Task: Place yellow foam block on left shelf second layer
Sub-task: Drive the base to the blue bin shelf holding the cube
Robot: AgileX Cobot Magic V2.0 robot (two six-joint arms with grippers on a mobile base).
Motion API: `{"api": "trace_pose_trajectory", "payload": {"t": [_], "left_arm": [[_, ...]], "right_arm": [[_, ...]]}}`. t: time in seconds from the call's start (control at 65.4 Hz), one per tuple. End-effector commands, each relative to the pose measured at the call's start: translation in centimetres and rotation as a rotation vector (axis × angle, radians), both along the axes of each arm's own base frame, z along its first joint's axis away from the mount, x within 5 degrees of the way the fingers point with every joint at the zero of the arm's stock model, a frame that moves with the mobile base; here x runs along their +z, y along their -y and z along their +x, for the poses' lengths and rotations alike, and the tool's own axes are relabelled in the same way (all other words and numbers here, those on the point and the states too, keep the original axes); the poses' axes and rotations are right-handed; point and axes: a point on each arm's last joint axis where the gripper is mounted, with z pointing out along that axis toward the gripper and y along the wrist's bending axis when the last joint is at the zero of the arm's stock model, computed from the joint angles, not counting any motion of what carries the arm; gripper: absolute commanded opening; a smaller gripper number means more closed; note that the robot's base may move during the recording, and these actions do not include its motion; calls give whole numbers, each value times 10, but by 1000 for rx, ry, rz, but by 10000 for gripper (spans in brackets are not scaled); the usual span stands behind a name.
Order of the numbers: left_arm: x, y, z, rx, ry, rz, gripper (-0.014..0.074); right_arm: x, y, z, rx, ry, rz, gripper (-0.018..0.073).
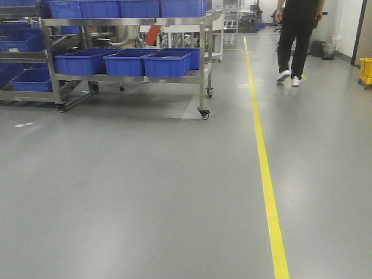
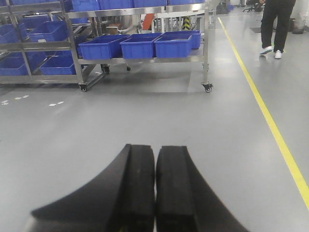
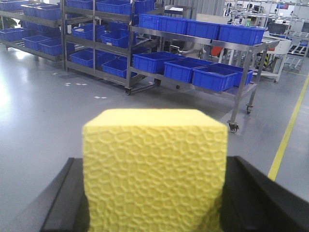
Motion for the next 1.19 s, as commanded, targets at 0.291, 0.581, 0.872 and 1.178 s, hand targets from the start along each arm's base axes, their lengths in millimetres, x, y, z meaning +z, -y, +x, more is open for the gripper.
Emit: {"api": "trace_pose_trajectory", "payload": {"t": [0.291, 0.581, 0.872, 1.178], "left_arm": [[0, 2, 0, -20, 71, -8, 136], [0, 2, 0, -20, 71, -8, 136], [0, 2, 0, -20, 71, -8, 136], [0, 2, 0, -20, 71, -8, 136]], "right_arm": [[17, 0, -2, -1, 104, 34, 104], [17, 0, -2, -1, 104, 34, 104], [17, 0, -2, -1, 104, 34, 104], [17, 0, -2, -1, 104, 34, 104]]}}
